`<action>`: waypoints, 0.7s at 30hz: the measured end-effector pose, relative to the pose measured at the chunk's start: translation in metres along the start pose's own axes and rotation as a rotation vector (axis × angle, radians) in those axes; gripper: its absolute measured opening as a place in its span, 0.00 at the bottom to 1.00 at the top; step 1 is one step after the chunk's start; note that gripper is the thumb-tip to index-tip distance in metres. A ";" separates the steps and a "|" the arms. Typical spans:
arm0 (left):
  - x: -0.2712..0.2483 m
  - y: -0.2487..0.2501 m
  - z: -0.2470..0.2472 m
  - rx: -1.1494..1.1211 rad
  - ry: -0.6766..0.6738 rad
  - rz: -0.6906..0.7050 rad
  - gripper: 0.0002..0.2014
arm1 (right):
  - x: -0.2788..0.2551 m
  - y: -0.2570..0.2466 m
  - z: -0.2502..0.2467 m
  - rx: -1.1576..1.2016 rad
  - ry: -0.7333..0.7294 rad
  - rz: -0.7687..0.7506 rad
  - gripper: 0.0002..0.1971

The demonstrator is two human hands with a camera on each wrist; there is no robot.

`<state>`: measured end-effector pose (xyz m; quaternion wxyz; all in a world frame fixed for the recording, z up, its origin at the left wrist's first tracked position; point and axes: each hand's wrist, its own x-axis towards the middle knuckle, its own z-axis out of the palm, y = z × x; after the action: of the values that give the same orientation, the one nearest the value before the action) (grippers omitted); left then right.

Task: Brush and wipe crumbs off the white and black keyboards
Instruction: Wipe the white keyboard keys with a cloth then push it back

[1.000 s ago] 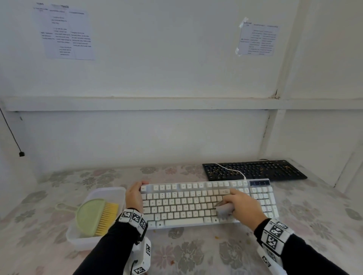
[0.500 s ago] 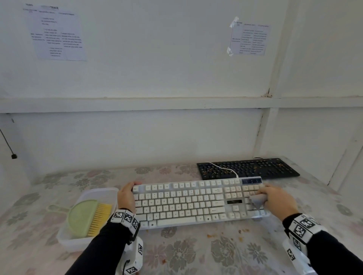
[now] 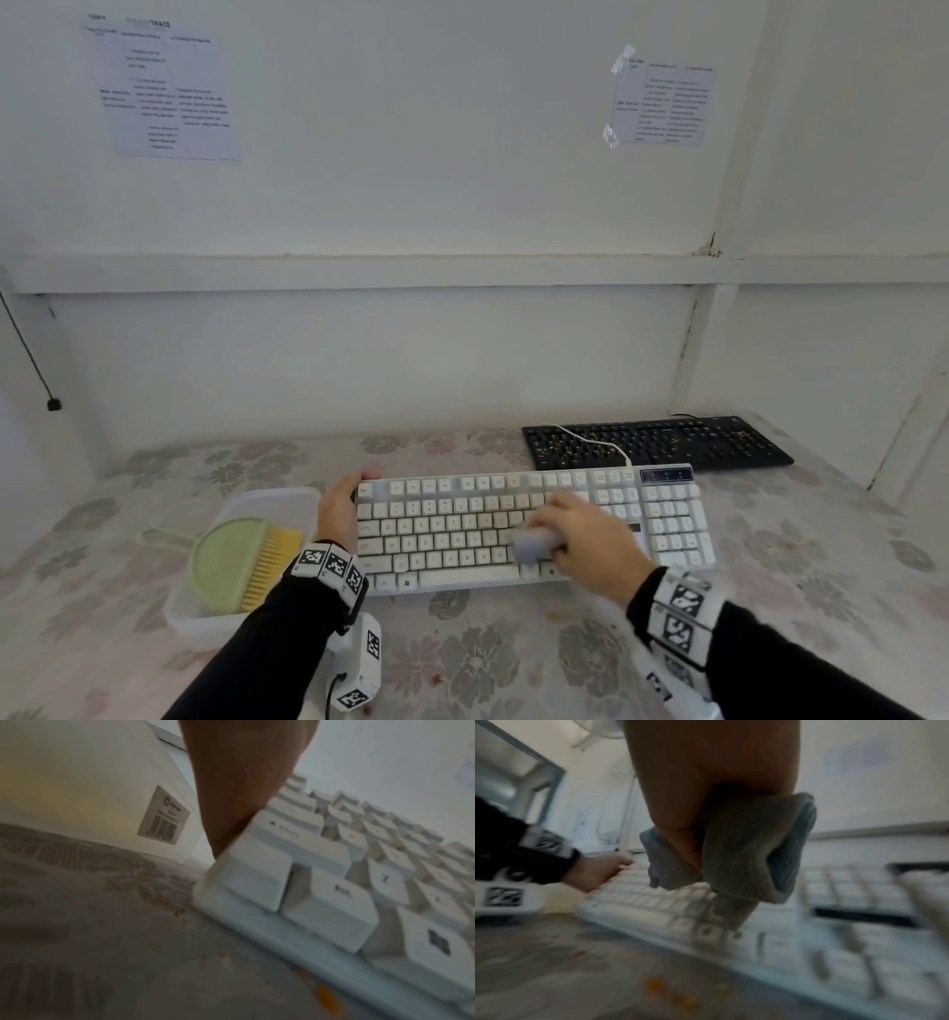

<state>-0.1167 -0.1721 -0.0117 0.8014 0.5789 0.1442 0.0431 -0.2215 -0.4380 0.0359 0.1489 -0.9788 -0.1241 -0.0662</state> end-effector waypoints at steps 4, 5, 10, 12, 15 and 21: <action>-0.001 0.003 -0.005 -0.020 -0.036 -0.100 0.12 | 0.010 -0.020 0.037 -0.072 -0.148 -0.088 0.17; -0.002 0.004 -0.006 -0.008 -0.053 -0.108 0.11 | 0.012 -0.020 0.042 -0.087 -0.165 -0.083 0.17; -0.004 0.012 -0.011 0.155 -0.153 -0.058 0.12 | 0.016 -0.017 0.049 -0.073 -0.151 -0.077 0.15; -0.006 0.013 -0.009 0.166 -0.155 -0.031 0.12 | 0.015 -0.019 0.050 -0.078 -0.144 -0.068 0.16; -0.010 0.012 -0.004 0.128 -0.137 0.015 0.10 | 0.014 -0.021 0.050 -0.077 -0.142 -0.062 0.15; -0.007 0.006 -0.004 0.136 -0.065 0.012 0.12 | 0.012 -0.025 0.050 -0.075 -0.163 -0.026 0.15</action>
<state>-0.1242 -0.1684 -0.0061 0.7642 0.6339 0.1174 0.0194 -0.2116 -0.3967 -0.0021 0.1005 -0.9841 -0.1461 0.0069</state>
